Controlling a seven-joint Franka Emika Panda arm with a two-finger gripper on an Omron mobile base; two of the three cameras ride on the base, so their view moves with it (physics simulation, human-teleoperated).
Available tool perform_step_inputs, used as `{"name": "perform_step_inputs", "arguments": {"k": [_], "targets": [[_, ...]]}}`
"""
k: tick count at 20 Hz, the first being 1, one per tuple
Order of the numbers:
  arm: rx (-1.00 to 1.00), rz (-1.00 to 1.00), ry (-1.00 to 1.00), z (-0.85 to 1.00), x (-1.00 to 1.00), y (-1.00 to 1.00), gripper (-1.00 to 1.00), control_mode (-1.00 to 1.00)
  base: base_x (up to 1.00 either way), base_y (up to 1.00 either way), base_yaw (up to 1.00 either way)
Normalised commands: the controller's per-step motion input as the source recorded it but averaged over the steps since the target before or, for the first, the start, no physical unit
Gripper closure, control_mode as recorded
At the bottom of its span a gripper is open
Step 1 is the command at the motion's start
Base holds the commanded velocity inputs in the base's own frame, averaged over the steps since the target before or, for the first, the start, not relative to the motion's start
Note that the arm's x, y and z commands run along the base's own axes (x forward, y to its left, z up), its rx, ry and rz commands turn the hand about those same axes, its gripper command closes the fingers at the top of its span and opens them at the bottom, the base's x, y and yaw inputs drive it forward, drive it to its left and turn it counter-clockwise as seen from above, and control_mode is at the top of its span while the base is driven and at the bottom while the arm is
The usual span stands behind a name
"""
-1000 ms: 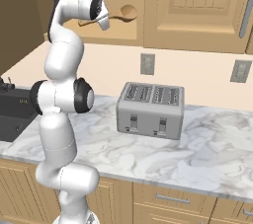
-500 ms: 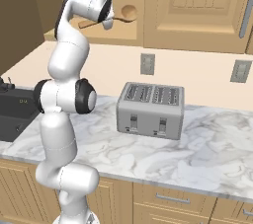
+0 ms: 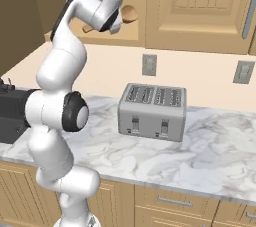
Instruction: Organize the utensils by type. Pick up the wooden spoons from the counter and place them in the open cabinet. Then pick up the metallic utensils from the counter and place them in the open drawer.
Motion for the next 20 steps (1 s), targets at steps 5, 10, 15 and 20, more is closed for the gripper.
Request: {"name": "perform_step_inputs", "arguments": {"k": [5,10,15,20], "targets": [[-0.02,-0.04,-0.25,-0.27,-1.0,0.0,-1.0,-1.0,0.0,0.0,0.0],[-0.15,-0.06,-0.15,-0.32,-0.98,0.05,-1.0,-1.0,0.0,0.0,0.0],[-0.32,-0.03,0.0,-0.16,-0.41,0.2,-1.0,-1.0,0.0,0.0,0.0],[-0.1,-0.01,-0.01,0.04,-1.0,-0.27,-1.0,-1.0,0.0,0.0,0.0]]}}
